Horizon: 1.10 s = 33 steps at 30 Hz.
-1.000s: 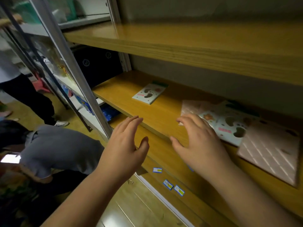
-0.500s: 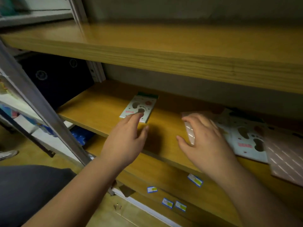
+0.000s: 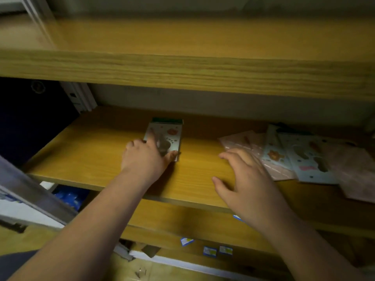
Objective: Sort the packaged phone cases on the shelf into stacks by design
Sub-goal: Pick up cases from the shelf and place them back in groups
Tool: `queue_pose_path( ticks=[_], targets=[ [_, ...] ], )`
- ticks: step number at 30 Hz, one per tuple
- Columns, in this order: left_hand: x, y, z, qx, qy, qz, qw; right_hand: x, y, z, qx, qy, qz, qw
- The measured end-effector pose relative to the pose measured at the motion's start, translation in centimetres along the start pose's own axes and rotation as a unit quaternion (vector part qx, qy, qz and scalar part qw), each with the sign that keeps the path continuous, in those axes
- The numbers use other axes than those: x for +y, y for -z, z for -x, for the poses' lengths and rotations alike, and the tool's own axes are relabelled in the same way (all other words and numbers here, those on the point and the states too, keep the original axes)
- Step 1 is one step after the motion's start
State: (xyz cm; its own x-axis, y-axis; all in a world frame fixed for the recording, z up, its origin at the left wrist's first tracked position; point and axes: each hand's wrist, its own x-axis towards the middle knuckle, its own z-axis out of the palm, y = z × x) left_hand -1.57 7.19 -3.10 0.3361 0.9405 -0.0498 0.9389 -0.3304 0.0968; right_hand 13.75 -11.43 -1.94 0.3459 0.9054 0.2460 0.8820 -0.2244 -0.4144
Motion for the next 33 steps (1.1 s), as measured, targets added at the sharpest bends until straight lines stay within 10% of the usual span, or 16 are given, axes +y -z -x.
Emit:
queue_pose_path(
  ticks=[7, 15, 33],
  targets=[
    [-1.1, 1.1, -0.6, -0.001, 0.001, 0.231, 0.973, 0.5, 0.2, 0.4, 0.017, -0.024, 0.007, 1.000],
    [1.6, 1.4, 1.2, -0.082, -0.030, 0.531, 0.843, 2.6, 1.6, 1.6, 0.025, -0.052, 0.014, 0.998],
    [17.6, 0.8, 11.4, -0.144, -0.075, 0.641, 0.750, 18.3, 11.9, 8.2, 0.079, -0.301, 0.066, 0.948]
  ],
)
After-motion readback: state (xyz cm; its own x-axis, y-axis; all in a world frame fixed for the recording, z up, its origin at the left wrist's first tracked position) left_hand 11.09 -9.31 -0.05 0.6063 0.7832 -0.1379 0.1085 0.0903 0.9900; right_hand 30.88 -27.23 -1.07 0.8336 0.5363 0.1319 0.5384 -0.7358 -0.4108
